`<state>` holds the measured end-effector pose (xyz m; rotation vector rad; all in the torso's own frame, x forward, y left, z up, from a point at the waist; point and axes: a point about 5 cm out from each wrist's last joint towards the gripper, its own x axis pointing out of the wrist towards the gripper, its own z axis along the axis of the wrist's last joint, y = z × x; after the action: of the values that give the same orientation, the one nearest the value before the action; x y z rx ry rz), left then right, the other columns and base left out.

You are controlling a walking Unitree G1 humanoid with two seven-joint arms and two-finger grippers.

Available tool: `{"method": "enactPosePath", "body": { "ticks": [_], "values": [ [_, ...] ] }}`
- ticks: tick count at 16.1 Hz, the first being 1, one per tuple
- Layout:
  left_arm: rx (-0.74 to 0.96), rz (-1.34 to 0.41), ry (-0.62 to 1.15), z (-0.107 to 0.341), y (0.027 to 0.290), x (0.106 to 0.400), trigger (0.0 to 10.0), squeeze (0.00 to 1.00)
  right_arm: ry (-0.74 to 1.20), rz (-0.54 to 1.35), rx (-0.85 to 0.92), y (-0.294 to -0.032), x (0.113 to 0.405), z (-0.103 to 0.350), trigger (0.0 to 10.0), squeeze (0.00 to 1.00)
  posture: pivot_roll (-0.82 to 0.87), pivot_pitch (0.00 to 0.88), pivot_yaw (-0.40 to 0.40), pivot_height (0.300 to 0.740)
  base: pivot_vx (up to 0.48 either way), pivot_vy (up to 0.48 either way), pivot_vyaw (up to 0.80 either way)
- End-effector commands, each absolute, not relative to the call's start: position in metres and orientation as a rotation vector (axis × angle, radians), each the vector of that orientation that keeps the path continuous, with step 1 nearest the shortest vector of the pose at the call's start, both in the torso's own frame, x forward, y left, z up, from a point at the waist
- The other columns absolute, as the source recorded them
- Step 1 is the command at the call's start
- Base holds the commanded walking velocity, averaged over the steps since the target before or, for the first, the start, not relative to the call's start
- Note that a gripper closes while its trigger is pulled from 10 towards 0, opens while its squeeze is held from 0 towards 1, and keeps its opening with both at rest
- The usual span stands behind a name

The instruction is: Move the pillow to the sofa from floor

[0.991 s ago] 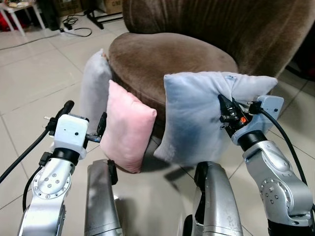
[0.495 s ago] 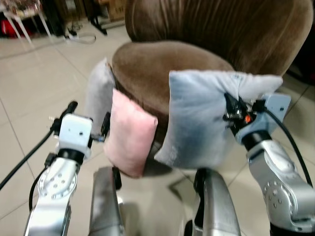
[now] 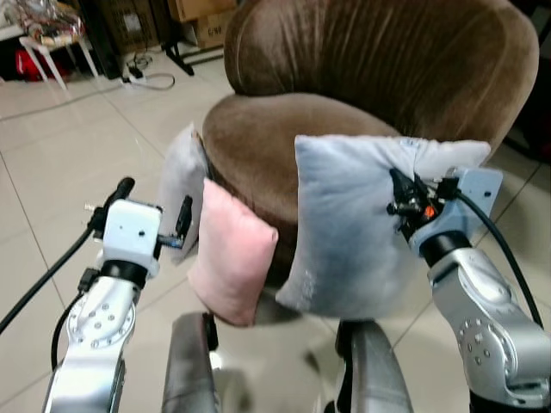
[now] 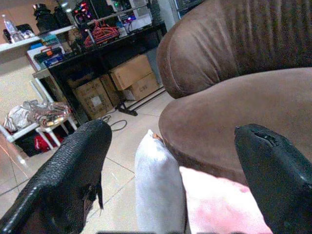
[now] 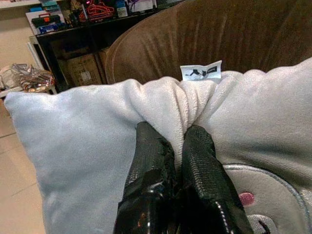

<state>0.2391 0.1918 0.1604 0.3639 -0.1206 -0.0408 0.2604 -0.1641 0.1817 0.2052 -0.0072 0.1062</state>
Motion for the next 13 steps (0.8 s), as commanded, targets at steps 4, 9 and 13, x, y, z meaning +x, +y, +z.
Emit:
{"method": "enactPosePath", "body": {
  "ticks": [4, 9, 13],
  "values": [
    [0.349, -0.040, -0.135, 0.164, 0.188, 0.240, 10.0, 0.00, -0.071, 0.109, 0.188, -0.165, 0.258, 0.194, 10.0, 0.00, -0.04, 0.000, -0.007, 0.618, 0.000, 0.000, 0.00],
    [0.342, -0.075, -0.113, 0.159, 0.188, 0.240, 10.0, 0.00, -0.047, 0.064, 0.195, -0.166, 0.257, 0.182, 10.0, 0.00, -0.04, 0.000, 0.023, 0.658, 0.000, 0.000, 0.00],
    [0.325, -0.088, -0.075, 0.148, 0.188, 0.238, 10.0, 0.00, 0.020, 0.013, 0.185, -0.171, 0.259, 0.159, 10.0, 0.00, -0.02, 0.000, 0.019, 0.703, 0.000, 0.000, 0.00]
  ]
}}
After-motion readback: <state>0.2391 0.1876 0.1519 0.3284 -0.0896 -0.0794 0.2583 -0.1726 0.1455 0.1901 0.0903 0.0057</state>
